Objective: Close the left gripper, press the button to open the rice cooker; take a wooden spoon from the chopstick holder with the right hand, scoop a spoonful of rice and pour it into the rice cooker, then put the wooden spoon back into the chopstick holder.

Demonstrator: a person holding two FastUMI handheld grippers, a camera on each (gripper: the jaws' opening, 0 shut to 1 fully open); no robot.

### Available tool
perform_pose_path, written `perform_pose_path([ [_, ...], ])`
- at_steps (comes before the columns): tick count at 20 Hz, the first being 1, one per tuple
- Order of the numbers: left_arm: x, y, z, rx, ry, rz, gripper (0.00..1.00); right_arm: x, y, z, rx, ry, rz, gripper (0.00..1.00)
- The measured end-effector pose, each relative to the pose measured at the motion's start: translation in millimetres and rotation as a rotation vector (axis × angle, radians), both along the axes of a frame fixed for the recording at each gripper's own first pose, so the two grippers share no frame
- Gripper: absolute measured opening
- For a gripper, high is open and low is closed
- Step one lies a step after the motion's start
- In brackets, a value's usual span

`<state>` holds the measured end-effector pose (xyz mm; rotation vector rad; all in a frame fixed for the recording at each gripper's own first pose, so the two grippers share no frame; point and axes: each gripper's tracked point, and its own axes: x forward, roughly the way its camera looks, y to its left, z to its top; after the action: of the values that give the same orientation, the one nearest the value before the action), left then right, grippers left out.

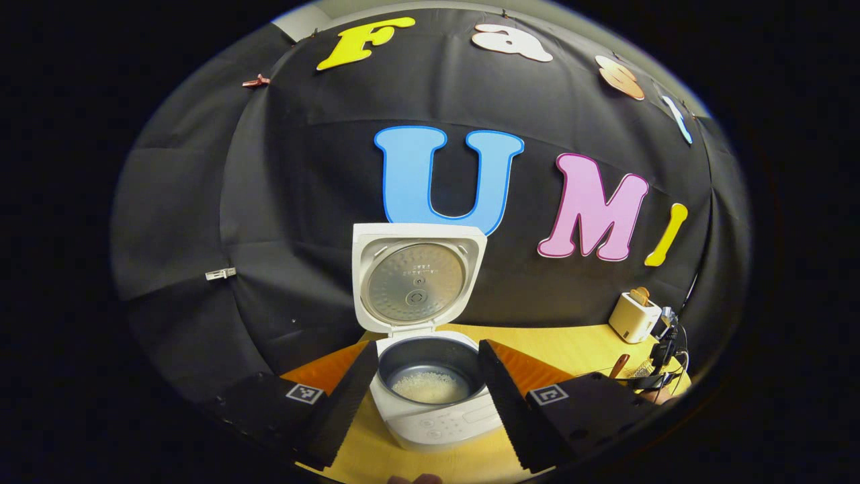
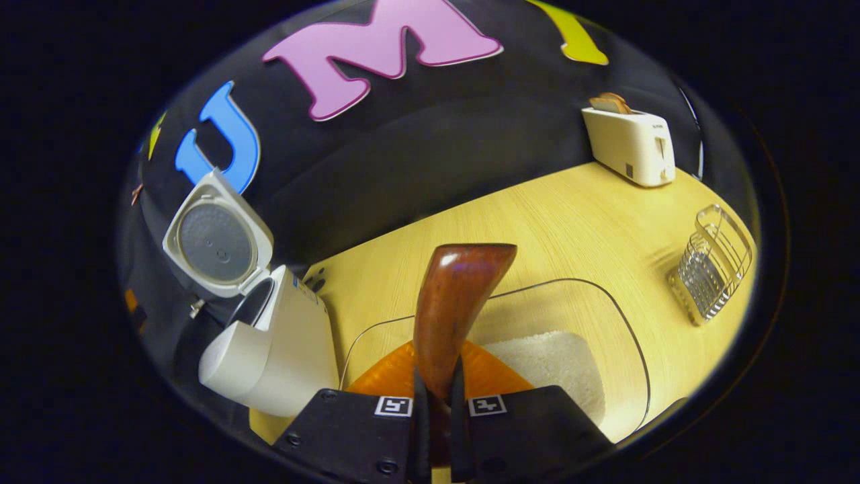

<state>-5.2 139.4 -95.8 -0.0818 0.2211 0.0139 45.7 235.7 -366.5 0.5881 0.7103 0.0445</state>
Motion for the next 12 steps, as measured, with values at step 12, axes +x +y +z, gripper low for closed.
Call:
perform_pose_path([
  [12, -3, -13, 15, -0.033, -0.052, -0.038, 0.95, 22, -65, 77, 0.210, -0.070, -0.250, 0.15],
])
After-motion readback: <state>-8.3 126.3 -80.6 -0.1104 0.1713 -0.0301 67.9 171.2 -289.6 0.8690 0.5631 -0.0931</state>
